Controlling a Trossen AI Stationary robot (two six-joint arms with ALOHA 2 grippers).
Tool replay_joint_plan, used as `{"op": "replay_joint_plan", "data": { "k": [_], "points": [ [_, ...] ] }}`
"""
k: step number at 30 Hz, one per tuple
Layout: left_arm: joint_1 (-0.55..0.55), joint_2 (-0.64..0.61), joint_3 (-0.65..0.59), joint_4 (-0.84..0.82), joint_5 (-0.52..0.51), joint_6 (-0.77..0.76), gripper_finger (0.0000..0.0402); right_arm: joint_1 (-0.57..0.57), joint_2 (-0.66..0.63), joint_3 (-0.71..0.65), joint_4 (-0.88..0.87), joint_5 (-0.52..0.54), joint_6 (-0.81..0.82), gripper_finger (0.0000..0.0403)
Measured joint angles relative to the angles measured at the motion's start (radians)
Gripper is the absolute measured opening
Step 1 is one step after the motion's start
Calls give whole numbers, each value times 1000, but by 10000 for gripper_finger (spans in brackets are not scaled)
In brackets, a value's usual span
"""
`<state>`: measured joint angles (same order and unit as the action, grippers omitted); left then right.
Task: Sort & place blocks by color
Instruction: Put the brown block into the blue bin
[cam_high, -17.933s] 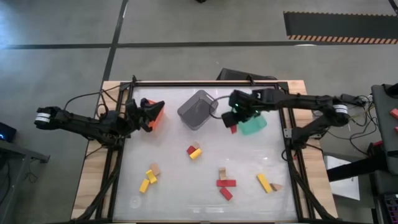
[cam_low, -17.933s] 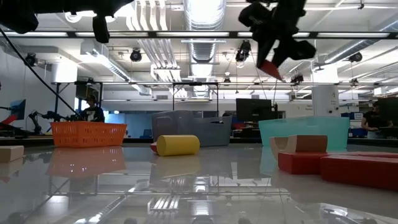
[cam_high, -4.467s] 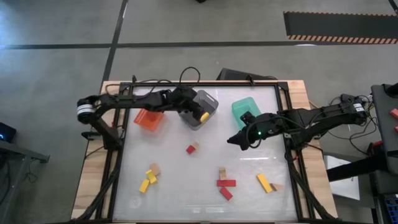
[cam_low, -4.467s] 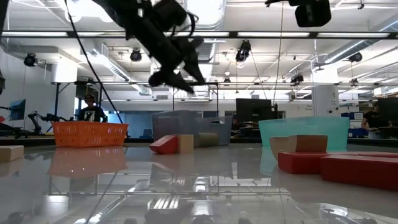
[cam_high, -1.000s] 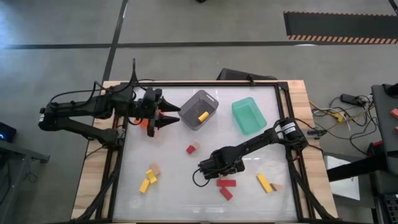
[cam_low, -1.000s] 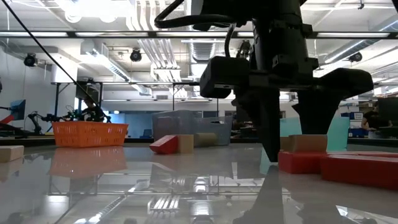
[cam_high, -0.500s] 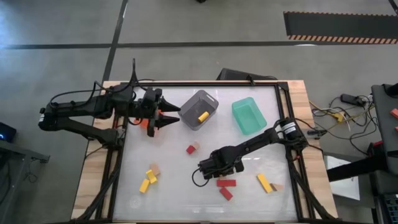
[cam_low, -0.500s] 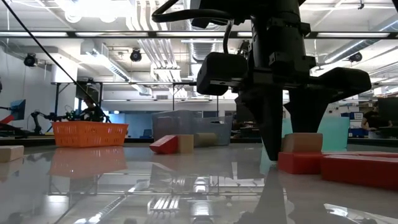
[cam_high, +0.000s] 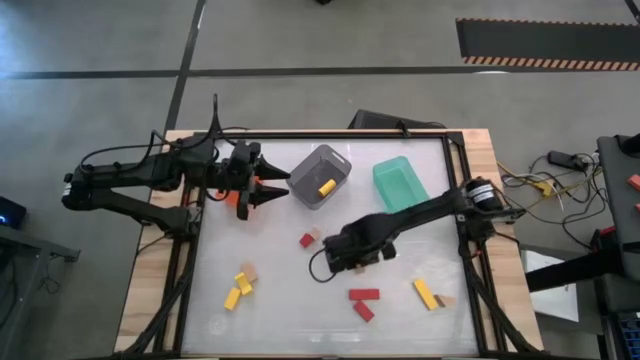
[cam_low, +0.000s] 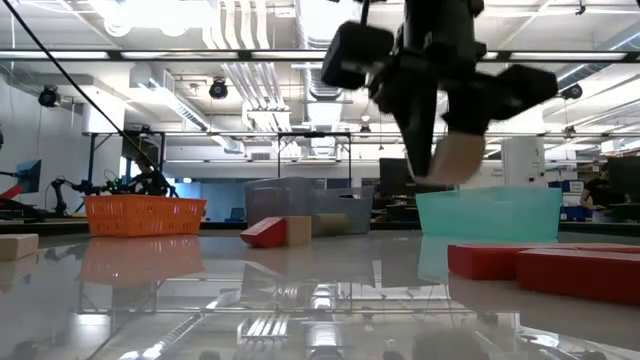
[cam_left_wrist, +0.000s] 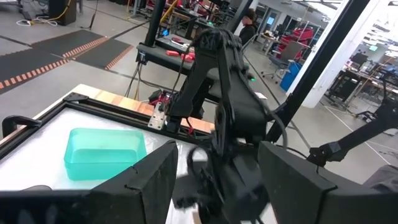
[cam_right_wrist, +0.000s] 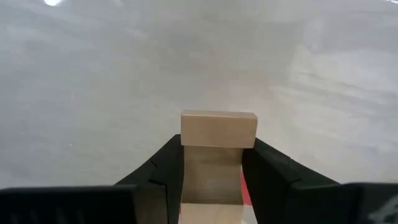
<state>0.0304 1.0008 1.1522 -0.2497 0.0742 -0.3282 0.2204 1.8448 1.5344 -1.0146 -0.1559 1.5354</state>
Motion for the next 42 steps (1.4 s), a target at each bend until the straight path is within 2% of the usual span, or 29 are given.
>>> {"op": "replay_joint_plan", "data": {
  "k": [6, 11, 20, 30, 42],
  "points": [
    [0, 8, 0, 3, -2, -5, 208, -92, -95, 1, -136, 30, -149, 124],
    [0, 33, 0, 3, -9, -14, 208, -204, -161, 1, -217, 54, -335, 125],
    [0, 118, 0, 0, -27, -199, 208, -431, -255, -19, -290, 52, -689, 125],
    [0, 238, 0, -9, -27, -385, 208, -666, -293, -184, -264, 55, -963, 125],
    [0, 296, 0, -140, -27, -506, 208, -817, -291, -414, -21, 52, -1104, 125]
  ]
}}
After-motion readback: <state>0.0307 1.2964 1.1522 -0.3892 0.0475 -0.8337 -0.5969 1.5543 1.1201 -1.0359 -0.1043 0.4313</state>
